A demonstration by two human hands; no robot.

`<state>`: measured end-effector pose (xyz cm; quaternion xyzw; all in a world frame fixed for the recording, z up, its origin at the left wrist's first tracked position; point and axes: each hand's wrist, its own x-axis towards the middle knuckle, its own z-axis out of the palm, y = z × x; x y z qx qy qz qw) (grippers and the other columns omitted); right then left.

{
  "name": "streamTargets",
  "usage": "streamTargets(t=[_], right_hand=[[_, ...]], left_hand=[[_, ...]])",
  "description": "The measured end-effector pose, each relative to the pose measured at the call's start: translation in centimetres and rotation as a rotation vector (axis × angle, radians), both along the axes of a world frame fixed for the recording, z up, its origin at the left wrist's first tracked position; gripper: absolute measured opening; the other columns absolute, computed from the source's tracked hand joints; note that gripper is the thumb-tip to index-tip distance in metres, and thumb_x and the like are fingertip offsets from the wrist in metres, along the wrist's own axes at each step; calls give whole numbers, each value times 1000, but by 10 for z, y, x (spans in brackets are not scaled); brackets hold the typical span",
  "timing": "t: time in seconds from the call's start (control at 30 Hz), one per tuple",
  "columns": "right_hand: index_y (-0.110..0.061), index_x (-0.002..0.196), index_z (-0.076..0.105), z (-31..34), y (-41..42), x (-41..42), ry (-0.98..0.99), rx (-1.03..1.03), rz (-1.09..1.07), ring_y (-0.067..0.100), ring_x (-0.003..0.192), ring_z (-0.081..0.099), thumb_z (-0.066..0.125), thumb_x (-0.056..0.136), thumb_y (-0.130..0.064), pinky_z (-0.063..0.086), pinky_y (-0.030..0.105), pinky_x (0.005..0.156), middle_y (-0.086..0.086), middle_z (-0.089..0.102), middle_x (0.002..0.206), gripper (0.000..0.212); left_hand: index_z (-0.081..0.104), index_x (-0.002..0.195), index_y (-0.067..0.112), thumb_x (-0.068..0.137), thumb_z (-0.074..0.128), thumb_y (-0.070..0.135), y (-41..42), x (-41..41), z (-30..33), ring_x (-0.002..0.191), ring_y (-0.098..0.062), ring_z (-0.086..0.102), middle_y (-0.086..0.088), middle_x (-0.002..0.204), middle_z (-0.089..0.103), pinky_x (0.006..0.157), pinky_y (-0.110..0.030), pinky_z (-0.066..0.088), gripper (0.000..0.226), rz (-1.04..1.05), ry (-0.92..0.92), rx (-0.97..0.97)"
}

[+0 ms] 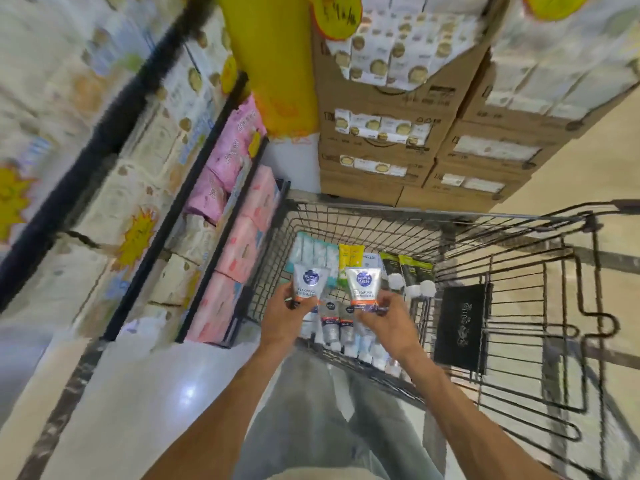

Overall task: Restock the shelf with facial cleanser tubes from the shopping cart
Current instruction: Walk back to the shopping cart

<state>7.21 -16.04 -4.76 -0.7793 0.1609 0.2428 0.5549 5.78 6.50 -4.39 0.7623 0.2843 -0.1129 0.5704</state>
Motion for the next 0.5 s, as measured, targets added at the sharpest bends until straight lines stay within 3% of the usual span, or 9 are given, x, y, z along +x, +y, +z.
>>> streamTargets(t=[0.13, 0.2, 0.3, 0.4, 0.5], right_hand=[[-17, 117, 53, 29, 8, -4, -41, -17, 198, 11, 86, 66, 84, 83, -21, 50, 19, 62, 0, 68, 103, 46], [-17, 107, 58, 40, 16, -10, -62, -5, 294, 15, 83, 66, 83, 84, -13, 54, 30, 66, 7, 70, 101, 34], [-17, 94, 67, 47, 31, -26, -91, -23, 474, 19, 78, 70, 84, 81, -7, 58, 40, 74, 9, 75, 91, 23], [-19, 91, 68, 53, 57, -50, -114, 20, 600, 9, 68, 67, 86, 78, -7, 52, 25, 64, -4, 73, 78, 24], [-21, 81, 62, 59, 91, -83, -76, 56, 744, -5, 56, 57, 82, 80, 2, 46, 16, 56, -9, 67, 69, 31]], left_hand=[[66, 107, 31, 85, 81, 12, -11, -46, 26, 97, -18, 73, 9, 101, 74, 81, -37, 60, 33, 192, -55, -7], [66, 110, 30, 86, 80, 11, -13, -76, 33, 95, -13, 73, 15, 98, 74, 77, -29, 57, 33, 286, -76, 14], [64, 107, 42, 85, 82, 19, -12, -124, 41, 89, -2, 72, 23, 96, 72, 82, -30, 57, 36, 430, -89, 56], [62, 105, 35, 86, 81, 16, -5, -174, 53, 84, -1, 70, 15, 96, 71, 81, -30, 56, 33, 576, -98, 104], [61, 108, 25, 85, 82, 15, 5, -231, 62, 84, -3, 68, 15, 95, 70, 75, -19, 53, 33, 732, -117, 146]])
